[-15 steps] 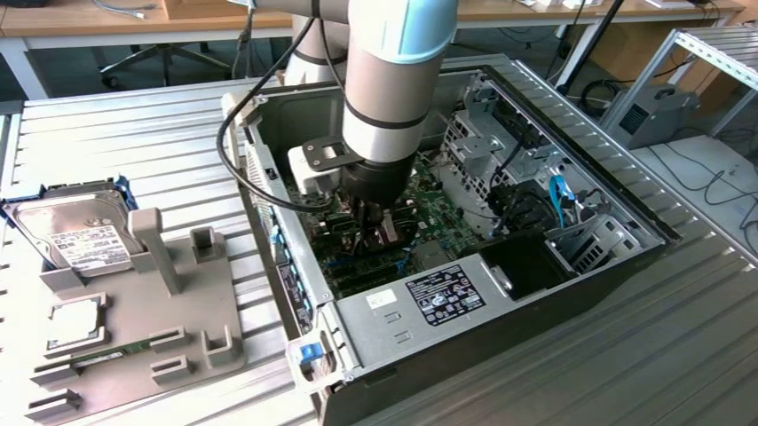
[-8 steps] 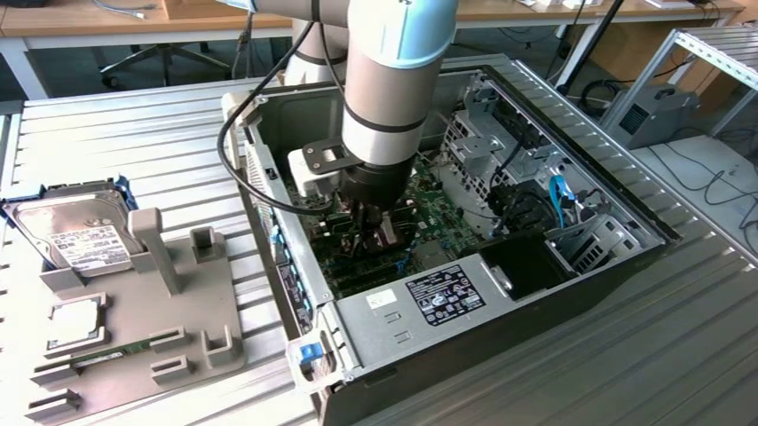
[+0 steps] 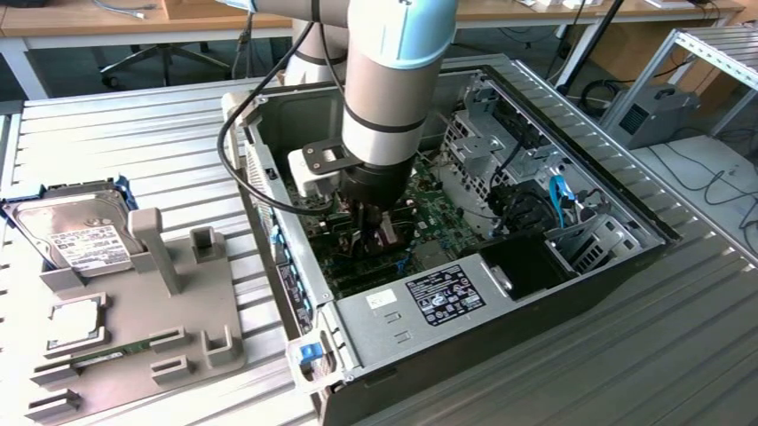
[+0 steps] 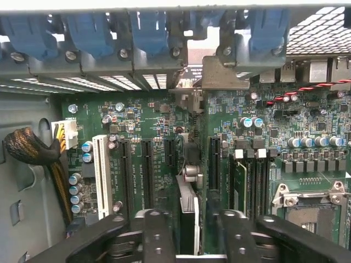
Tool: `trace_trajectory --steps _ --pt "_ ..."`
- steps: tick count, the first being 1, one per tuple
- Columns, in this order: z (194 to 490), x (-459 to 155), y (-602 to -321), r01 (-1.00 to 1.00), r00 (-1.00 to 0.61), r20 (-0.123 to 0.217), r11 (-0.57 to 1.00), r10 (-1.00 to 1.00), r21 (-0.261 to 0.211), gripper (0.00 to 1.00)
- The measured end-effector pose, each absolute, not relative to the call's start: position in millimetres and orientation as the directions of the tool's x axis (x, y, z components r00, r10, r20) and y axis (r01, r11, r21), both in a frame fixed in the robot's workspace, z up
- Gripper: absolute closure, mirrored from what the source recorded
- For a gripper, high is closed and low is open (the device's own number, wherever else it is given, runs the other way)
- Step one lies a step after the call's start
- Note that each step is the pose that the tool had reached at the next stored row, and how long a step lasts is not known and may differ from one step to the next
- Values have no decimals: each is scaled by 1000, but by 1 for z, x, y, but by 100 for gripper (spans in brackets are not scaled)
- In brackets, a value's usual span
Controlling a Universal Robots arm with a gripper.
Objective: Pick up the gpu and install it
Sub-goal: 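Insert the gpu into the slot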
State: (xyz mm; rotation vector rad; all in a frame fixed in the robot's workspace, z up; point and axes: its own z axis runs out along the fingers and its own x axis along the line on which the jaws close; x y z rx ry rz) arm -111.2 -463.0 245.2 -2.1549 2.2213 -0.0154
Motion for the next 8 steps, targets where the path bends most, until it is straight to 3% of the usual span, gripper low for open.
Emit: trace_trajectory --steps 1,8 --pt "245 -111 -463 -999 -30 -27 31 -999 -40 57" --pt "259 -112 -461 -999 -30 -26 31 -999 -44 57"
